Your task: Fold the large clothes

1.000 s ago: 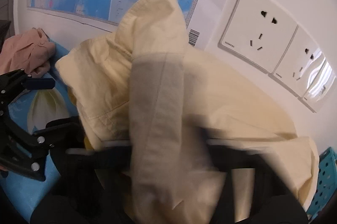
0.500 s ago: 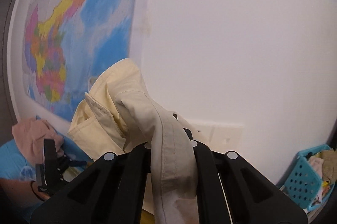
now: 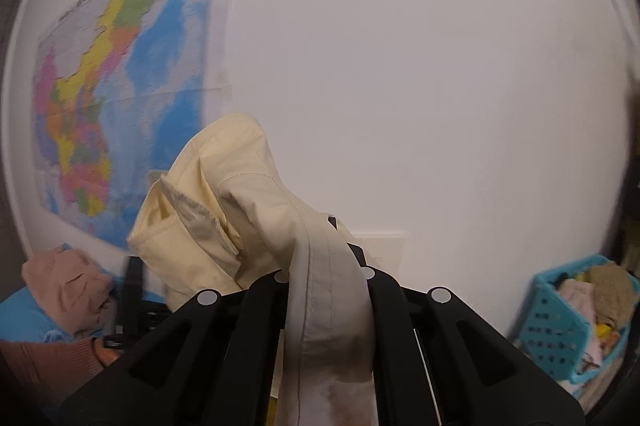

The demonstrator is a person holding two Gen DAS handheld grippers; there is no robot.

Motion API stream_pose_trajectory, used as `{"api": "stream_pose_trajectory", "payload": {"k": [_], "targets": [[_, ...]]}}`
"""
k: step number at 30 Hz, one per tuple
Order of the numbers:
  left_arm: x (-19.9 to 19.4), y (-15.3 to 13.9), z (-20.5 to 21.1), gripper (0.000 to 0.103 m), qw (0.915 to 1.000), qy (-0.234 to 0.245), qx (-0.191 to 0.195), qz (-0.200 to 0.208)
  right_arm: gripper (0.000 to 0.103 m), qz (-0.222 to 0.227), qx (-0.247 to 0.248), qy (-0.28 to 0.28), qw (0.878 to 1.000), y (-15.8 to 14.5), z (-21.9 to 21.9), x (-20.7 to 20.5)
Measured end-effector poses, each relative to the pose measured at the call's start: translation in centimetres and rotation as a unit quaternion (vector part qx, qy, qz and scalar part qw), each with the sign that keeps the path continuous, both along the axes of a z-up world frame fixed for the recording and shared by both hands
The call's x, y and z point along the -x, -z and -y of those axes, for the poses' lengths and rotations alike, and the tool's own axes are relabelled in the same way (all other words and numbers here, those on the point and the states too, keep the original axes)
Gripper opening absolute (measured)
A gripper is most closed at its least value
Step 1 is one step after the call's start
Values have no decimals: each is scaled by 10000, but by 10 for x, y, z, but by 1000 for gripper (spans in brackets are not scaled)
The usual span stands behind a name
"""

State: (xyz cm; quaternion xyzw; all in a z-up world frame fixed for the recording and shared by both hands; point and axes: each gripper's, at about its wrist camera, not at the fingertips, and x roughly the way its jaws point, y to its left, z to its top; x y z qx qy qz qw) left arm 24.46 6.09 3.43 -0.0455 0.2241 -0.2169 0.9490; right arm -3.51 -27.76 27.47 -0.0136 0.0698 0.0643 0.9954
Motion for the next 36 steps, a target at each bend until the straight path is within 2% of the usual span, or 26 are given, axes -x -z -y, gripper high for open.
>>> {"api": "stream_pose_trajectory", "payload": {"k": [2, 5, 9, 12, 14, 19, 21, 22, 23, 27, 29, 31, 34, 35, 36], "targets": [[4, -26, 13, 1, 9994, -48, -181, 301, 2, 115, -20, 173, 9998, -14, 12, 14], [22, -78, 28, 1, 9955, -13, -228, 922, 2, 424, 99, 475, 9979, -47, 26, 46], [61, -164, 26, 1, 9846, 5, 232, 1731, 2, 1108, 228, 629, 9916, -105, 26, 112], [92, -207, 9, 1, 9758, -71, 454, 2140, 2, 1523, 371, 461, 9866, -145, 12, 169], [127, -233, -12, 1, 9680, -267, 480, 2448, 2, 1658, 483, 334, 9844, -159, 2, 199], [216, -266, -58, 1, 9488, -745, 421, 3042, 2, 1800, 342, -314, 9826, -170, -16, 257], [270, -271, -76, 1, 9380, -1034, 170, 3305, 2, 1709, 220, -668, 9828, -162, -22, 272], [305, -273, -59, 1, 9297, -1213, -32, 3478, 2, 1630, 167, -917, 9822, -153, -31, 279], [326, -271, -65, 1, 9238, -1394, -183, 3561, 2, 1549, 162, -1075, 9819, -145, -38, 282], [385, -254, -98, 1, 9244, -1862, -458, 3298, 2, 1114, 4, -1911, 9752, -110, -71, 290], [428, -250, -109, 1, 9236, -2025, -534, 3211, 2, 951, -201, -2491, 9636, -93, -87, 291], [458, -250, -117, 2, 9192, -2257, -824, 3120, 2, 876, -363, -3021, 9486, -78, -101, 286], [483, -234, -115, 2, 9196, -2554, -1170, 2746, 2, 656, -571, -3461, 9342, -58, -119, 253], [483, -226, -114, 2, 9217, -2650, -1250, 2543, 2, 408, -743, -3579, 9299, -48, -127, 226], [460, -217, -123, 2, 9274, -2742, -1288, 2193, 3, 152, -854, -3584, 9295, -39, -136, 201]]}}
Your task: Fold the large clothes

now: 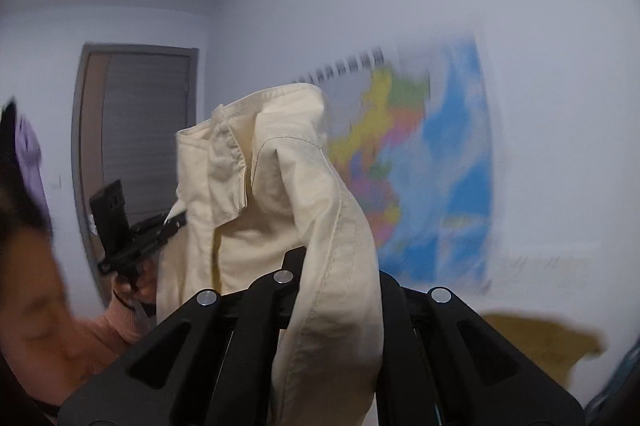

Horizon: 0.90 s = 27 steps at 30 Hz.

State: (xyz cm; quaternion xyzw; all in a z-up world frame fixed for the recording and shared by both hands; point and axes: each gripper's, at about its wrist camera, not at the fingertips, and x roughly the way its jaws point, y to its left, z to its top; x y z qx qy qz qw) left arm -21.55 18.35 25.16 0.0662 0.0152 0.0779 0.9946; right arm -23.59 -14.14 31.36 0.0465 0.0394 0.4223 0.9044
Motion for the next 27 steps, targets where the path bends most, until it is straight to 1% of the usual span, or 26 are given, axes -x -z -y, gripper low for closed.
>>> {"api": "stream_pose_trajectory", "payload": {"k": [1, 3, 4, 6, 7, 8, 9, 10, 11, 12, 13, 14, 15, 16, 17, 18, 19, 20, 21, 22, 23, 24, 25, 26, 27], "targets": [[-6, 11, -4, 2, 9995, -98, 143, -277, 3, -329, 6, -30, 9995, 12, -11, -30], [-69, 35, -30, 2, 9938, -377, 391, -973, 3, -1051, 88, 61, 9944, 45, -27, -101], [-88, 47, -39, 2, 9905, -570, 465, -1165, 3, -1304, 66, 46, 9914, 59, -31, -127], [-144, 77, -65, 1, 9822, -845, 519, -1593, 3, -1846, 146, 160, 9826, 97, -40, -199], [-177, 97, -82, 1, 9757, -1090, 649, -1784, 3, -2073, 171, 102, 9781, 115, -44, -225], [-196, 119, -93, 1, 9697, -1159, 786, -1999, 3, -2327, 216, 228, 9720, 139, -49, -255], [-213, 140, -102, 1, 9636, -1262, 873, -2191, 3, -2532, 251, 302, 9666, 159, -52, -271], [-238, 162, -115, 1, 9548, -1402, 1022, -2412, 3, -2752, 424, 316, 9599, 183, -60, -297], [-259, 180, -124, 1, 9484, -1385, 1120, -2622, 3, -2974, 642, 435, 9516, 207, -68, -322], [-271, 198, -130, 1, 9436, -1390, 1116, -2789, 3, -3134, 749, 499, 9453, 222, -71, -337], [-287, 215, -136, 1, 9373, -1467, 1133, -2952, 3, -3282, 968, 488, 9384, 243, -77, -357], [-301, 227, -142, 1, 9324, -1409, 1188, -3110, 3, -3390, 1142, 590, 9320, 258, -81, -372], [-312, 238, -143, 1, 9281, -1383, 1166, -3255, 3, -3534, 1165, 639, 9260, 272, -81, -385], [-325, 249, -147, 1, 9221, -1495, 1113, -3390, 4, -3681, 1117, 554, 9214, 285, -81, -397], [-324, 256, -145, 1, 9202, -1521, 1101, -3435, 5, -3702, 1056, 546, 9213, 291, -78, -403], [-333, 259, -150, 1, 9189, -1520, 1077, -3477, 5, -3736, 893, 478, 9220, 296, -73, -406], [-333, 261, -153, 1, 9182, -1507, 1105, -3494, 4, -3775, 783, 394, 9218, 297, -70, -409], [-335, 263, -157, 2, 9170, -1450, 1180, -3523, 5, -3828, 725, 331, 9204, 299, -67, -411], [-321, 270, -147, 4, 9159, -1401, 1192, -3567, 8, -3895, 733, 312, 9176, 300, -65, -411], [-325, 271, -152, 6, 9139, -1357, 1160, -3646, 13, -3936, 746, 304, 9157, 296, -62, -402], [-324, 270, -152, 11, 9143, -1333, 1159, -3645, 34, -3976, 724, 302, 9142, 293, -58, -396], [-322, 269, -155, 25, 9155, -1317, 1172, -3617, 70, -3976, 702, 412, 9139, 285, -51, -388], [-317, 264, -157, 33, 9172, -1331, 1185, -3564, 84, -3921, 749, 609, 9149, 271, -47, -385], [-307, 258, -157, 48, 9208, -1279, 1214, -3480, 90, -3748, 713, 776, 9211, 257, -38, -373], [-299, 252, -160, 51, 9257, -1214, 1225, -3367, 89, -3564, 602, 738, 9295, 244, -28, -359]]}}
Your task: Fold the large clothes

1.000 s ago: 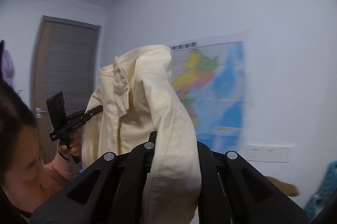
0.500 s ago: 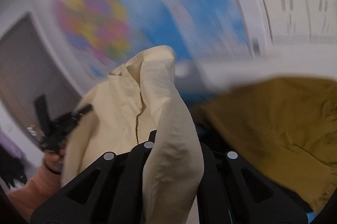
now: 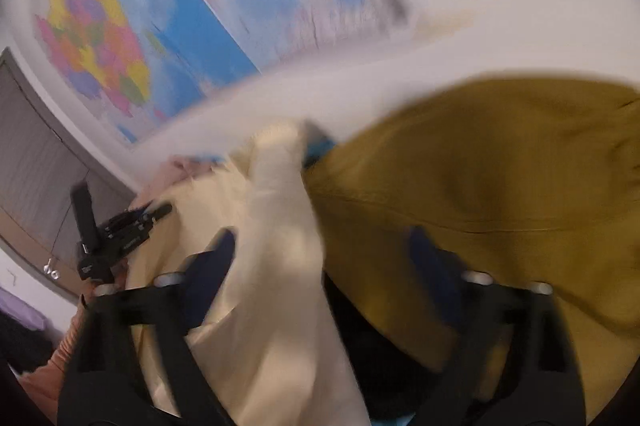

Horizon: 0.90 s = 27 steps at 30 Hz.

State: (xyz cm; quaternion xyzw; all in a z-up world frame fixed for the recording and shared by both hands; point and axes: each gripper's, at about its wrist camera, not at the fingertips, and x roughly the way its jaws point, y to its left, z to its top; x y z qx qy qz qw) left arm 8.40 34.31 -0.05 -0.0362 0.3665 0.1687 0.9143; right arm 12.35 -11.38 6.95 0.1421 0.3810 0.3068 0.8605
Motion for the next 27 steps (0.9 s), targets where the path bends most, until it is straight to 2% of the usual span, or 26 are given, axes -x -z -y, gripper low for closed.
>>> {"api": "stream_pose_trajectory", "payload": {"k": [1, 3, 6, 8, 11, 13, 14, 15, 17, 20, 23, 25, 27], "targets": [[8, -5, 0, 51, 9999, 49, -1, 94, 90, 84, -22, -9, 10000, -6, 6, 9], [27, -19, 2, 66, 9994, 213, 82, 274, 95, 191, 87, -4, 9998, -22, 18, 44], [73, -26, 28, 74, 9975, 480, -21, 514, 97, 649, 604, -422, 9952, -38, 8, 128], [94, -30, 51, 77, 9959, 622, -156, 632, 97, 811, 937, -549, 9908, -35, -1, 173], [114, -35, 76, 82, 9935, 880, -232, 682, 97, 643, 1374, -626, 9864, -14, -13, 221], [122, -32, 83, 82, 9926, 986, -249, 660, 69, 680, 1638, -690, 9817, 3, -16, 242], [125, -32, 87, 82, 9923, 1034, -254, 635, 27, 647, 1823, -695, 9786, 10, -19, 246], [127, -30, 90, 82, 9923, 1047, -267, 600, 4, 561, 1847, -621, 9792, 12, -16, 245], [130, -25, 94, 82, 9928, 1044, -235, 540, 4, 590, 1782, -460, 9812, 3, -7, 239], [135, -24, 94, 82, 9932, 1033, -219, 500, 4, 985, 1712, 73, 9803, -38, 21, 227], [140, -27, 91, 82, 9935, 994, -223, 515, 4, 1336, 1857, 662, 9712, -80, 57, 207], [141, -27, 87, 84, 9941, 950, -193, 483, 5, 1138, 1600, 961, 9758, -89, 91, 179], [142, -22, 85, 84, 9946, 951, -117, 387, 12, 832, 1786, 1029, 9750, -70, 106, 153]]}}
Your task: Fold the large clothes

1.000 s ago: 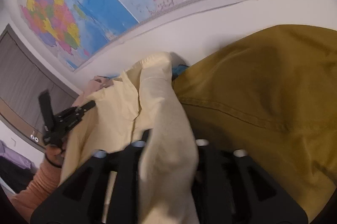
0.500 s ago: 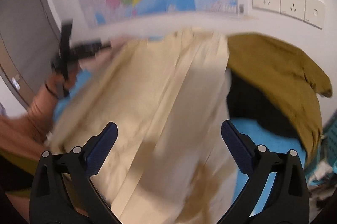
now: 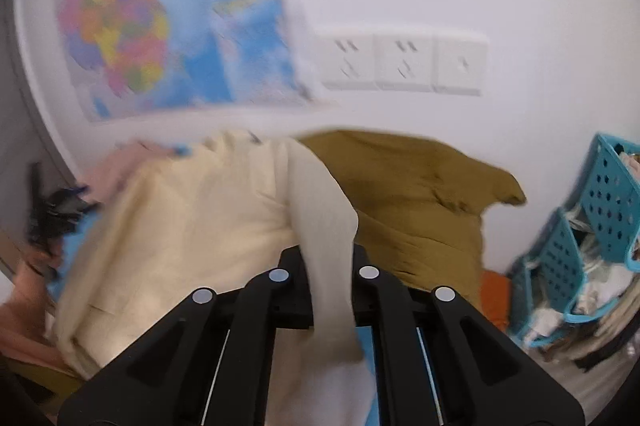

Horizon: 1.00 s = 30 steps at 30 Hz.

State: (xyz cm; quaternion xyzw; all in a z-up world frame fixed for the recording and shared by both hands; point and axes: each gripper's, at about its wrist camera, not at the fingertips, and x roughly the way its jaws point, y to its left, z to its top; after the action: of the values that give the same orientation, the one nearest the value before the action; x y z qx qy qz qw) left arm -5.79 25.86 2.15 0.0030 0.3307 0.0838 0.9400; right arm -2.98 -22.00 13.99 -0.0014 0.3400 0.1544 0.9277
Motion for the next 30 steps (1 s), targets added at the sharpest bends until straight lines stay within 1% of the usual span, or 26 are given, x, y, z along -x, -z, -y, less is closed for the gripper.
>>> {"api": "stream_pose_trajectory", "payload": {"k": [1, 2, 3, 4, 5, 6, 7, 9, 11, 12, 14, 16, 17, 18, 19, 20, 21, 22, 23, 24, 25, 26, 27, 28, 29, 30], "targets": [[2, 5, -1, 84, 9999, 41, 85, -104, 15, -189, -55, 71, 9998, 13, 5, -9], [2, 8, -2, 84, 9998, 63, 118, -169, 18, -532, -44, 173, 9984, 37, 10, -22], [5, 12, 0, 84, 9995, 124, 145, -264, 23, -673, -11, 246, 9974, 50, 12, -25], [6, 15, 1, 84, 9992, 187, 167, -320, 27, -874, -72, 362, 9955, 72, 17, -30], [9, 17, 3, 84, 9987, 263, 205, -395, 39, -1062, -130, 421, 9934, 91, 20, -33], [13, 20, 6, 86, 9975, 403, 279, -506, 57, -1159, -128, 485, 9920, 103, 23, -32], [16, 22, 9, 87, 9966, 496, 325, -566, 64, -1251, -146, 614, 9901, 117, 27, -32], [23, 24, 21, 92, 9948, 693, 314, -681, 79, -1275, -316, 647, 9892, 127, 32, -28], [27, 29, 32, 93, 9929, 812, 240, -838, 87, -1105, -572, 799, 9890, 126, 44, -15], [28, 33, 37, 93, 9914, 856, 209, -964, 88, -958, -740, 814, 9893, 121, 50, -5], [27, 45, 47, 92, 9891, 858, 49, -1195, 96, -738, -1002, 808, 9889, 114, 57, 13], [25, 57, 51, 70, 9865, 764, -160, -1442, 96, -558, -1216, 826, 9876, 110, 67, 32], [23, 62, 49, 46, 9848, 633, -258, -1596, 97, -536, -1300, 808, 9868, 110, 70, 42], [23, 62, 43, 23, 9844, 555, -186, -1660, 97, -541, -1311, 813, 9865, 111, 72, 46], [24, 58, 36, 10, 9851, 506, -75, -1644, 97, -534, -1283, 835, 9868, 114, 73, 55], [26, 49, 27, 4, 9867, 392, -21, -1578, 97, -543, -1266, 834, 9869, 118, 73, 62], [29, 36, 15, 4, 9890, 226, -1, -1462, 97, -563, -1263, 842, 9868, 120, 73, 66], [34, 14, -4, 4, 9922, -23, 5, -1245, 97, -579, -1292, 868, 9861, 124, 74, 70], [37, 0, -15, 4, 9934, -191, -12, -1129, 97, -572, -1334, 871, 9856, 126, 74, 74], [41, -22, -35, 4, 9941, -522, -102, -949, 96, -529, -1392, 845, 9852, 127, 74, 77], [45, -36, -46, 4, 9936, -701, -216, -857, 96, -474, -1432, 825, 9851, 127, 73, 80], [47, -49, -62, 7, 9914, -976, -382, -782, 96, -392, -1467, 793, 9852, 125, 70, 83], [47, -56, -80, 23, 9866, -1309, -505, -829, 96, -310, -1497, 718, 9856, 122, 65, 85], [45, -57, -94, 37, 9813, -1557, -620, -946, 96, -242, -1506, 659, 9861, 120, 62, 88], [42, -51, -108, 65, 9709, -1859, -976, -1150, 96, -138, -1480, 573, 9872, 117, 56, 91], [39, -40, -118, 81, 9540, -2246, -1434, -1374, 96, -34, -1451, 453, 9884, 114, 48, 95]]}}
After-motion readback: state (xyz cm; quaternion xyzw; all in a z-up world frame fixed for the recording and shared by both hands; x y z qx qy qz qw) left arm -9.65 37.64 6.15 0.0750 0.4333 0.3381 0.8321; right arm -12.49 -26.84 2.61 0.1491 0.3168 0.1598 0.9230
